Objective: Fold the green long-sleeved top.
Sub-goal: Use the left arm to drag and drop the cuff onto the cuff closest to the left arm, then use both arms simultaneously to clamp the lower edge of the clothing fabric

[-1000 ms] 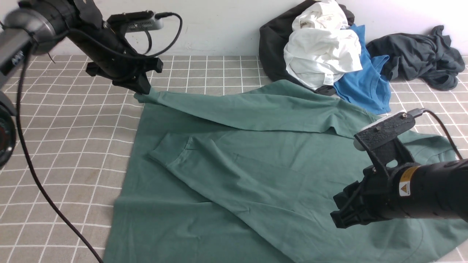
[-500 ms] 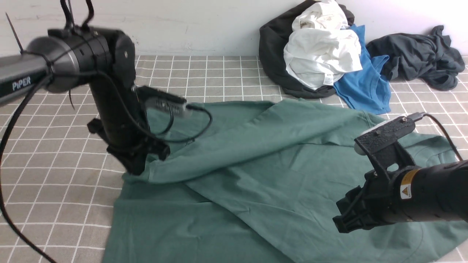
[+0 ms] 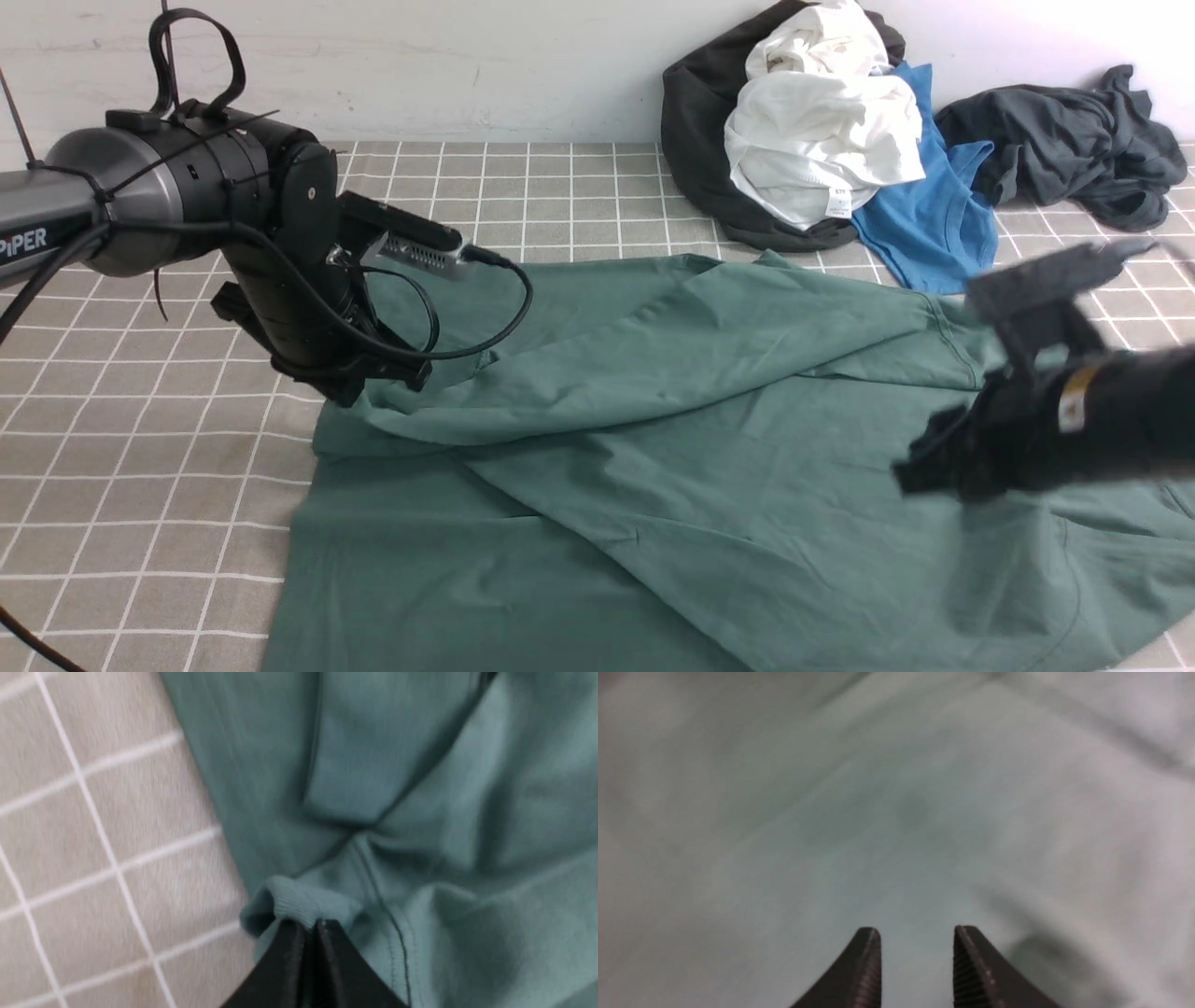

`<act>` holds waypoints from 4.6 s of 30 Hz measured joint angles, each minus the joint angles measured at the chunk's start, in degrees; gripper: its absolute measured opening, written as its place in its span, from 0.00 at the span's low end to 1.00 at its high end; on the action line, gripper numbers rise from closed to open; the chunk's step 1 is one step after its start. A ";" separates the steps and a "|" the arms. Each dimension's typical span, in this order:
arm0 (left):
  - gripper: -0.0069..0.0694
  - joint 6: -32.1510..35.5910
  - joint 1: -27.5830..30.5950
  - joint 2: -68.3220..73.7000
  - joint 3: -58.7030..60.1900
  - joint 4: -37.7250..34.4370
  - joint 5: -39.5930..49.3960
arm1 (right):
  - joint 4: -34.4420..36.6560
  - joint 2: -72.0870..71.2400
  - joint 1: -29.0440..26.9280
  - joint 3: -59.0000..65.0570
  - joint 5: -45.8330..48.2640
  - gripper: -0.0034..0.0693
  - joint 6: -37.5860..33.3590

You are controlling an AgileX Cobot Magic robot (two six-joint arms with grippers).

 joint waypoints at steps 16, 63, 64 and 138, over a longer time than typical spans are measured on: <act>0.10 -0.20 0.00 0.00 0.00 -1.97 -5.15 | -3.48 36.76 -6.90 -34.97 11.07 0.55 -2.16; 0.10 -0.20 0.00 -2.52 0.11 0.20 -5.27 | 0.88 38.92 -11.37 -45.44 24.06 0.05 -11.33; 0.10 -0.20 0.00 -2.66 0.11 0.61 -5.03 | -1.15 37.63 -11.43 -46.48 25.52 0.05 -11.45; 0.59 31.77 -27.92 -25.22 47.05 2.25 -1.05 | 39.22 15.23 -7.12 -54.40 41.56 0.03 -37.25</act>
